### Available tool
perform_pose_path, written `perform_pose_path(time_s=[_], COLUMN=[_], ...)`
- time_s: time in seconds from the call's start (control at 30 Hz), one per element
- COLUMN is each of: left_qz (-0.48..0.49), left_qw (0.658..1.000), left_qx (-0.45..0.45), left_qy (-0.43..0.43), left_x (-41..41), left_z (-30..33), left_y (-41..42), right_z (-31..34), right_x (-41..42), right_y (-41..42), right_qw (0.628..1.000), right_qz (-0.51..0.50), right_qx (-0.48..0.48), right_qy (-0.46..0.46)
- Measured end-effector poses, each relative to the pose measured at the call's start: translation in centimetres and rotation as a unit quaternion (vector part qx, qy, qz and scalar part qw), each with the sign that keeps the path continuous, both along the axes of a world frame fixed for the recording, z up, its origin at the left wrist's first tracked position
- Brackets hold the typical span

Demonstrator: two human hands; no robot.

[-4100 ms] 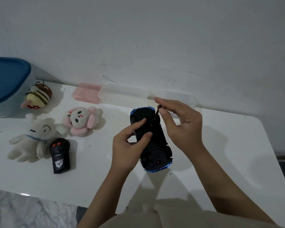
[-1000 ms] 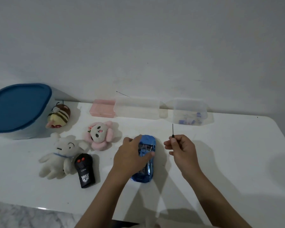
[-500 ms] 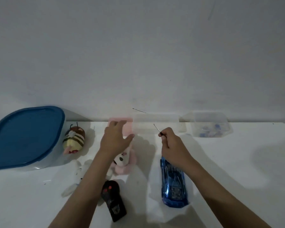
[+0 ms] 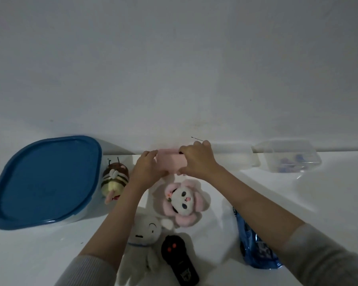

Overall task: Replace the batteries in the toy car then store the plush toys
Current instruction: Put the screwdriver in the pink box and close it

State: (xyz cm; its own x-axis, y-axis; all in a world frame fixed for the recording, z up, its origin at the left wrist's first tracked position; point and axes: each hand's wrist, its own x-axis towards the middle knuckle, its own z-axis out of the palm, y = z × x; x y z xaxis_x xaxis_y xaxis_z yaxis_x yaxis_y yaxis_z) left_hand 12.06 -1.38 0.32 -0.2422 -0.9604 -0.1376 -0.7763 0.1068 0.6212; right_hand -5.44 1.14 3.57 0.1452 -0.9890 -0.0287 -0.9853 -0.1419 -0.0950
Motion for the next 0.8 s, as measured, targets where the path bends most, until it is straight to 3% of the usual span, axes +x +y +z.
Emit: perform_pose_path(time_s=[0.17,0.43,0.6,0.8], left_qz=[-0.003,-0.002,-0.037,-0.064], left_qw=[0.999,0.997,0.99,0.981], left_qx=[-0.026,-0.049,-0.073,-0.103], left_qy=[0.045,0.063,0.112,0.152], left_x=[0.2,0.5,0.6,0.9], left_z=[-0.4,-1.6,-1.4,-1.5], left_y=[0.0,-0.5,-0.2,0.1], right_z=[-0.3,0.6,1.6,1.7], right_x=[0.5,-0.4,-0.7,-1.0], right_y=[-0.8,-1.1,-1.3,-1.9], right_qw=[0.999,0.998,0.982,0.977], right_qz=[0.007,-0.033,-0.079,-0.084], right_qx=[0.008,-0.016,-0.09,-0.119], right_qy=[0.032,-0.059,-0.148,-0.153])
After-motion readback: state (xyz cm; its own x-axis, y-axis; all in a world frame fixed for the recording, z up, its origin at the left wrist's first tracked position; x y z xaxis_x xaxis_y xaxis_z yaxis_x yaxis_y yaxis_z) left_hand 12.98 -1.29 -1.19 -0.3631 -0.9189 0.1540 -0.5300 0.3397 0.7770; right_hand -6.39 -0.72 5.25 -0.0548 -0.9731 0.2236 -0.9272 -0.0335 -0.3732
